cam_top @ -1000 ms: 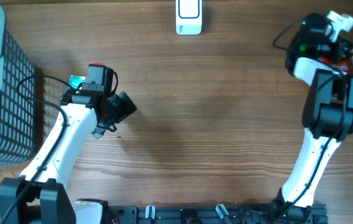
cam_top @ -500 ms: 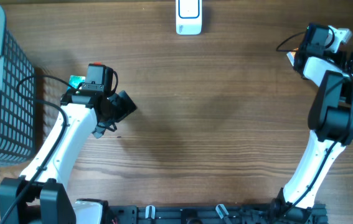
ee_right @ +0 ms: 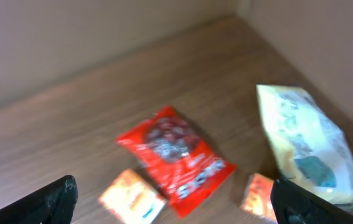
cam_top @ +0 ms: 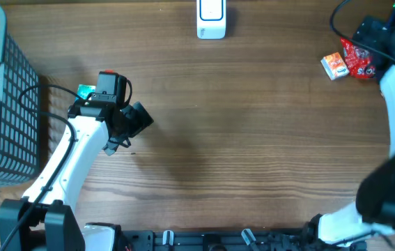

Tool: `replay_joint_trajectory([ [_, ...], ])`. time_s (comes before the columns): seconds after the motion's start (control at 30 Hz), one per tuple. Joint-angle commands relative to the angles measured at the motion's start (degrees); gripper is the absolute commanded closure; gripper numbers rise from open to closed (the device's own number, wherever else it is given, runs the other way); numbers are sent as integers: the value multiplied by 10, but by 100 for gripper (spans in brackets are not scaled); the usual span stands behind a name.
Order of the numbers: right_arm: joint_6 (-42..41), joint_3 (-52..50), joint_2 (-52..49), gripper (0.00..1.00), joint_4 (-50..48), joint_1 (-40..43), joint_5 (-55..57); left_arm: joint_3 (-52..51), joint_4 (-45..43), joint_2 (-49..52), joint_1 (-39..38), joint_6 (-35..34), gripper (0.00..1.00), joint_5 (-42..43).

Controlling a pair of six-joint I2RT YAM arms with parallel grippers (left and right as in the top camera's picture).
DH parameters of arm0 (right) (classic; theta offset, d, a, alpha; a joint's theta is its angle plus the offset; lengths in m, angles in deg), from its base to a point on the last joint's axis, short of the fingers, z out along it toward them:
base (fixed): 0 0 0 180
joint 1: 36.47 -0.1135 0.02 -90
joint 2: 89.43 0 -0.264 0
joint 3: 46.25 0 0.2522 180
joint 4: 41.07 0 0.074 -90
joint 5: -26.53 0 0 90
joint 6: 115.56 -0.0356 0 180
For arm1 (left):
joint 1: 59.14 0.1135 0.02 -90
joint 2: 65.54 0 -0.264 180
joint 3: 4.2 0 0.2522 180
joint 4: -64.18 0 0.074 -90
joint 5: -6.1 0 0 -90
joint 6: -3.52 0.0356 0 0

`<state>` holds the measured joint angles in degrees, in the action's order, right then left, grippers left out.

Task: Scan the item barcode
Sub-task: 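Carry the orange box to the top-right corner and release it, then move the left gripper toward the red snack stick near the basket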

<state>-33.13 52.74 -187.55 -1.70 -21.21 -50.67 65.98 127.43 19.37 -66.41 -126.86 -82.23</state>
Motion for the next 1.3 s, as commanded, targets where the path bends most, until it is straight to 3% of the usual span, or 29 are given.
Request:
replay_joint_trajectory([
  [0.0, -19, 3, 69, 0, 36, 1, -204, -3, -3, -7, 3, -8, 0, 6],
  [0.17, -21, 3, 95, 0, 73, -2, -491, -3, -27, -6, 3, -8, 0, -13],
  [0.27, -21, 1, 89, 0, 113, -12, -566, -3, -40, -6, 8, -8, 0, -79],
  [0.57, -18, -14, 56, 0, 241, -63, -496, -3, -134, -3, 58, -3, 0, -273],
  [0.67, -14, -14, 40, 0, 260, -81, -494, -3, -194, 5, 63, -2, 0, -275],
  [0.83, -14, -14, 33, 0, 263, -100, -494, -3, -268, 43, 61, 72, 6, -273],
  [0.97, -16, -14, 32, 0, 259, -113, -494, -3, -309, 87, 62, 129, 0, -296],
  [1.1, -15, -14, 32, 0, 259, -124, -494, -3, -356, 130, 62, 130, 0, -360],
  [1.27, -14, -14, 32, 0, 262, -138, -470, -3, -414, 171, 63, 165, 0, -367],
])
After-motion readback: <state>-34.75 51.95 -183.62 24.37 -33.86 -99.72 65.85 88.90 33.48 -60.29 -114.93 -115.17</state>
